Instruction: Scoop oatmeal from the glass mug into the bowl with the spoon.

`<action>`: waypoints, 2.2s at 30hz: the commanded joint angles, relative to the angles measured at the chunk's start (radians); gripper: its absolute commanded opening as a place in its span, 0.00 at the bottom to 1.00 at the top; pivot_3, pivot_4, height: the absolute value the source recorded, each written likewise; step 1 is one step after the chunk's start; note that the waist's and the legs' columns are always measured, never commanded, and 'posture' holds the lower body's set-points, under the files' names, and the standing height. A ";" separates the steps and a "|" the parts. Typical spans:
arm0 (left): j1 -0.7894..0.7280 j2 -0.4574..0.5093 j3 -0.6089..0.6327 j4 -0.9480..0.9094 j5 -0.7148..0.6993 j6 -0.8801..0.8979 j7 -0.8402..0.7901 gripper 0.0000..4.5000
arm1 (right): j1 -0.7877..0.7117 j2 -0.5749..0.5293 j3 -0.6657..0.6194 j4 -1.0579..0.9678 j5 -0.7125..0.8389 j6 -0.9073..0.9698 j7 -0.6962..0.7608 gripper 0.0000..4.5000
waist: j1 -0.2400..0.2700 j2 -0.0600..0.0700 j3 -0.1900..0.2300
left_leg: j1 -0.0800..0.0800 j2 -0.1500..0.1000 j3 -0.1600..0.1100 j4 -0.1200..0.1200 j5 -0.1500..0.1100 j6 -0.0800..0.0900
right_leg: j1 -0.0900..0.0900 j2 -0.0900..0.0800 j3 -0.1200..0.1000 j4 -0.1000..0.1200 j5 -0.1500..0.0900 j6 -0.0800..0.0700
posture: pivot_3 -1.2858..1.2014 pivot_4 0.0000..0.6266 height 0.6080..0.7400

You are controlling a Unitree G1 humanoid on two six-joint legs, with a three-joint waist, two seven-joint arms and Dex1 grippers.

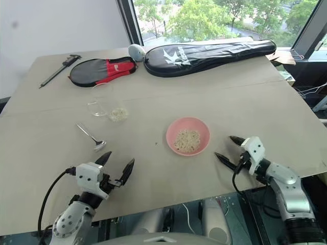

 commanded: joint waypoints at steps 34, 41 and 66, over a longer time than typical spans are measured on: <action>-0.540 0.111 0.245 -0.063 -0.287 0.888 0.675 0.99 | -0.500 -0.119 0.019 -0.544 0.478 0.709 0.006 1.00 | 0.025 -0.006 0.004 | -0.003 -0.004 -0.008 0.000 0.001 -0.002 | 0.000 -0.001 -0.007 0.000 0.005 -0.001 | 0.52 0.24 1.00; -0.585 0.107 0.193 0.028 -0.214 0.936 0.637 0.99 | -0.487 -0.119 0.028 -0.558 0.472 0.709 0.004 1.00 | 0.025 -0.006 0.004 | -0.003 -0.004 -0.008 -0.001 0.003 -0.006 | 0.000 -0.002 -0.006 -0.001 0.006 -0.001 | 0.52 0.24 1.00; -0.540 -0.054 0.388 -0.040 -0.134 0.780 0.615 0.01 | -0.477 -0.089 0.043 -0.526 0.423 0.665 0.000 1.00 | 0.007 0.005 -0.005 | 0.000 -0.004 -0.005 -0.002 0.001 -0.003 | 0.000 -0.001 -0.003 0.000 0.005 0.000 | 0.52 0.24 1.00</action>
